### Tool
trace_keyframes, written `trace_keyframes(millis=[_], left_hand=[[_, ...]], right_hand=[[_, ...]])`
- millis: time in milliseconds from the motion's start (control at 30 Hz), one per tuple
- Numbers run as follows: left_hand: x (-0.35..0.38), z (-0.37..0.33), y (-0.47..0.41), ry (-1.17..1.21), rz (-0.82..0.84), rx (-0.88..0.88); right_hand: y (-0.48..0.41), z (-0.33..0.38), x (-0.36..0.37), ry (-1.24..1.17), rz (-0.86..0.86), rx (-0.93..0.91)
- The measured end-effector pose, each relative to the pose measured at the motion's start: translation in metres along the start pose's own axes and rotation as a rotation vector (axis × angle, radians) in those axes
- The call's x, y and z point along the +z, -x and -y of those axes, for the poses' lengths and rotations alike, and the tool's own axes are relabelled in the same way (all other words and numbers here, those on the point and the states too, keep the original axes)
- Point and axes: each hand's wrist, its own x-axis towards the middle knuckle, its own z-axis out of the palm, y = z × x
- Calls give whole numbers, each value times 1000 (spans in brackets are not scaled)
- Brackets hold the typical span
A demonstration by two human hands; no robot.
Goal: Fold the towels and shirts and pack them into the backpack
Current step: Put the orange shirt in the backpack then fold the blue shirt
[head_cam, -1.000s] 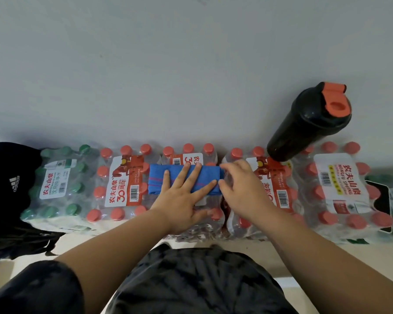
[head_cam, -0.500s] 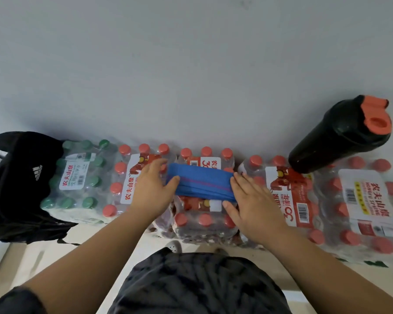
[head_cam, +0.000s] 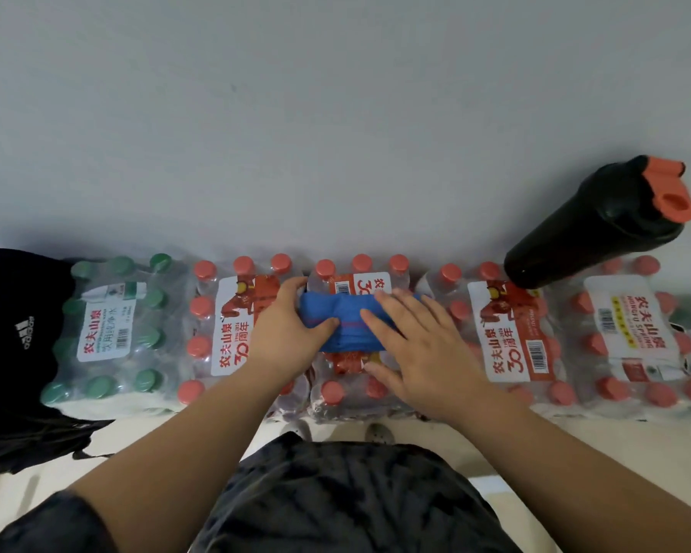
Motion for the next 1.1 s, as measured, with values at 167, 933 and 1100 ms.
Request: trace_keyframes(millis=[167,933,1100], left_hand=[[-2,2,0,275,8,23],[3,-57,16,-105,-34,457],[35,-79,25,-358,106,513]], right_hand=[[10,-2,12,19,151,-13],[-8,4,-21,-1699,-210,595],[1,-11,-21,-1781,-78,575]])
